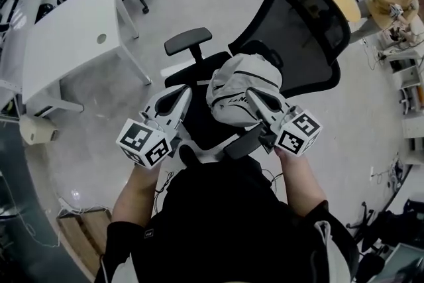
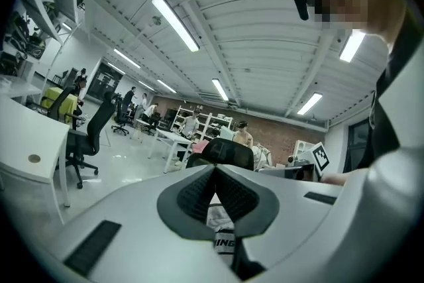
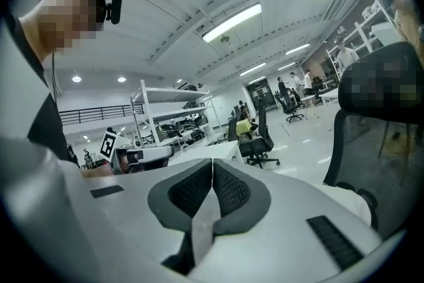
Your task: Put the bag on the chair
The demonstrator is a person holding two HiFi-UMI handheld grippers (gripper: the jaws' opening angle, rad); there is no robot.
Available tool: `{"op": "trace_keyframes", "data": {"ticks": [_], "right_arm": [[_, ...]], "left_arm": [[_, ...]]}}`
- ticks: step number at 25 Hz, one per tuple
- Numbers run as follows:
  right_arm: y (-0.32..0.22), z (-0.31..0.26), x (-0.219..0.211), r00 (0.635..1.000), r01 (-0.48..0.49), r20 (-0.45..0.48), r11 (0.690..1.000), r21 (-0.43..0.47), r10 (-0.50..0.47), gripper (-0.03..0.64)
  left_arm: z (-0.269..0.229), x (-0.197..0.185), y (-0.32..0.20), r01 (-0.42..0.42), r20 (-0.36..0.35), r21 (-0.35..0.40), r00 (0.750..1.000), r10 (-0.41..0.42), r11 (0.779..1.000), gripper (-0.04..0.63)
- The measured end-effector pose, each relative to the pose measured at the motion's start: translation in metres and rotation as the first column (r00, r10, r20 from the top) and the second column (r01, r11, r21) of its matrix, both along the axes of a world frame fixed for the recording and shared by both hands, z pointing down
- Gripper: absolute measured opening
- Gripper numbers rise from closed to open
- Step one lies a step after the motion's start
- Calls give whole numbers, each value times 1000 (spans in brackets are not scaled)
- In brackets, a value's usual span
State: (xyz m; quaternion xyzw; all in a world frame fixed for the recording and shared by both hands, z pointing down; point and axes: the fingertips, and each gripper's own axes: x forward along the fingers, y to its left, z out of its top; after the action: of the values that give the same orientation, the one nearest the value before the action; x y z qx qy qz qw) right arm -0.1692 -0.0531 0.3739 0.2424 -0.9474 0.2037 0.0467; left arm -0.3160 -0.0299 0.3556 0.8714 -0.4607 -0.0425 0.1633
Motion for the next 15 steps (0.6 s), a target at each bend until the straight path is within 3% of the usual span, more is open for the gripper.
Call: {"op": "trace_keyframes", "data": {"ticks": [3, 10, 15], "right_arm": [[-4, -14, 17, 1000, -11, 20, 999, 35, 10, 31], [-10, -34, 105, 996, -31, 88, 998, 59, 25, 29], [-15, -48, 166, 998, -32, 65, 990, 138, 23, 29]], "left_arm": [[-18, 13, 7, 15, -28, 14, 999, -15, 1000, 15], [-49, 66, 8, 146, 76, 89, 985, -153, 985, 15], [-52, 110, 11, 247, 97, 84, 962, -254, 965, 15]]}}
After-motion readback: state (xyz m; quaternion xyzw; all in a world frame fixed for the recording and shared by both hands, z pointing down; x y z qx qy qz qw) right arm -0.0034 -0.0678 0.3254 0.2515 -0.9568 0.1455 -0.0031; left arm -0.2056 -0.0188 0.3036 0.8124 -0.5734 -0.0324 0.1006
